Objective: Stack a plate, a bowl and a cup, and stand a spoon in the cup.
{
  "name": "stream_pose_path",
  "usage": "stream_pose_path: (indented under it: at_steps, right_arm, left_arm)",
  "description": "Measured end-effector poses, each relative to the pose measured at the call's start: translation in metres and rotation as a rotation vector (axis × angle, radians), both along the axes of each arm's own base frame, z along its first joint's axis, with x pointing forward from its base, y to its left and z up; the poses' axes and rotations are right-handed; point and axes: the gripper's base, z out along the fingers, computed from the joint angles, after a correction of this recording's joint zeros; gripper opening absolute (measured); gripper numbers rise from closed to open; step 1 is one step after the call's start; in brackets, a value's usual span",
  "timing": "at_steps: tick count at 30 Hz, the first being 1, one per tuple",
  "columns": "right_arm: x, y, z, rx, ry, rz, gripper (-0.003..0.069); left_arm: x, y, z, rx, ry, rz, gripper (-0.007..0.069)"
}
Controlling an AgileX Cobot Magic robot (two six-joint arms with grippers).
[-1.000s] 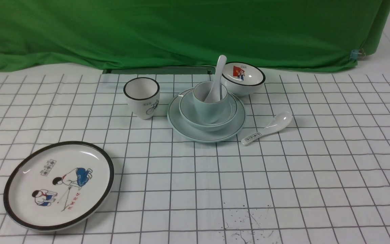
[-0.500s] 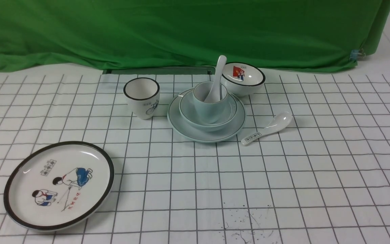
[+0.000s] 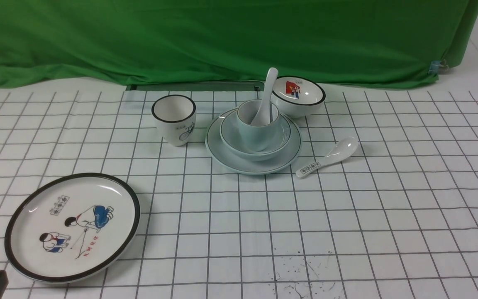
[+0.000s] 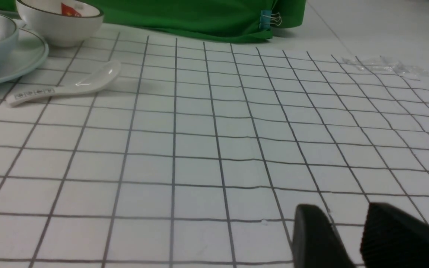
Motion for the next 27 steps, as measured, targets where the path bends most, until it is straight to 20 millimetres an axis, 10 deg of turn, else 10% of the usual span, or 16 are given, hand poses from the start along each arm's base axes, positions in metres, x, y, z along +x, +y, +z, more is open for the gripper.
stream_pose_path:
  at_steps: [27]
  right_arm:
    - [0.0,0.0,-0.0001,0.0,0.001,0.0,0.0242]
  left_arm:
    - [0.0006,0.0013,0.0031,-0.001,-0.035,0.022,-0.0029]
